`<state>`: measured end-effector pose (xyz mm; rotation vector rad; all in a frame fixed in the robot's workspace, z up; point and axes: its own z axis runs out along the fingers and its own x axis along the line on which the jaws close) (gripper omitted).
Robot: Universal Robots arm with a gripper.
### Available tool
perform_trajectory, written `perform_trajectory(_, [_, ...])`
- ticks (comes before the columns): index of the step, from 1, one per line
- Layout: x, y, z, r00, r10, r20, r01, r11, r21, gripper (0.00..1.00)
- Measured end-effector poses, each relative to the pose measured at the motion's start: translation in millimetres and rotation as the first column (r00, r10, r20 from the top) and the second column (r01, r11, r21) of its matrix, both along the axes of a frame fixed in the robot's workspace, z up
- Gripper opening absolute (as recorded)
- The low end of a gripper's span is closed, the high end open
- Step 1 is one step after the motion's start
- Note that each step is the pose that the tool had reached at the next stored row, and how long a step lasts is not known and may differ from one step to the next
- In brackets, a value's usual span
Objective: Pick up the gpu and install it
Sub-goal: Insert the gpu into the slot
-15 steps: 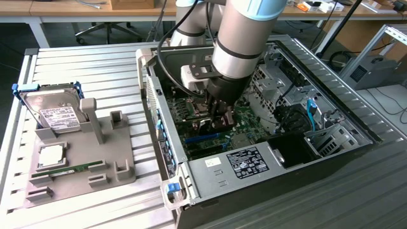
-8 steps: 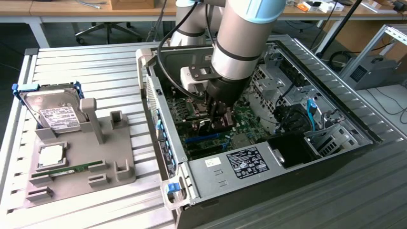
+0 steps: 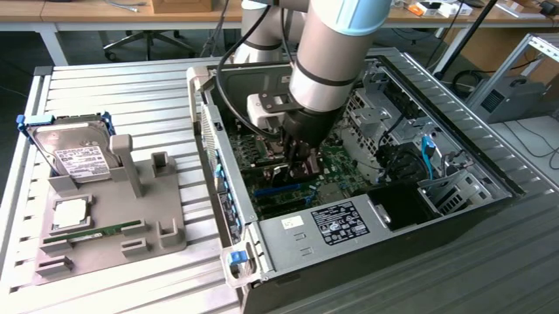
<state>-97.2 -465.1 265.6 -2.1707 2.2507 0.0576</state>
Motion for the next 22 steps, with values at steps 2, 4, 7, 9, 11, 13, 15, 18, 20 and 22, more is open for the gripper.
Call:
perform_trajectory(2, [-0.1, 0.2, -0.8, 1.0, 0.002, -0.0001, -0.002, 1.0, 0.0, 0.27])
perform_trajectory(4, [-0.2, 0.3, -1.3, 1.0, 0.003, 0.0, -0.003, 1.0, 0.0001, 0.27])
perform_trajectory(7, [-0.5, 0.3, -1.9, 1.0, 0.003, -0.0001, -0.003, 1.0, -0.0001, 0.27])
perform_trajectory(9, [-0.7, 0.3, -2.2, 1.0, 0.003, 0.0, -0.003, 1.0, 0.0001, 0.27])
perform_trajectory(11, [-0.8, 0.3, -2.8, 1.0, 0.003, 0.0001, -0.003, 1.0, 0.0002, 0.27])
perform_trajectory(13, [-0.9, 0.3, -3.4, 1.0, 0.003, 0.0, -0.003, 1.0, 0.0, 0.27])
perform_trajectory(15, [-0.9, 0.3, -4.1, 1.0, 0.003, 0.0, -0.003, 1.0, 0.0001, 0.27])
perform_trajectory(18, [-1.0, 0.4, -4.1, 1.0, 0.003, 0.0, -0.003, 1.0, 0.0003, 0.27])
perform_trajectory(20, [-1.0, 0.3, -4.2, 1.0, 0.003, 0.0, -0.003, 1.0, 0.0003, 0.27])
perform_trajectory(22, [-1.0, 0.4, -5.0, 1.0, 0.003, 0.0001, -0.003, 1.0, 0.0005, 0.27])
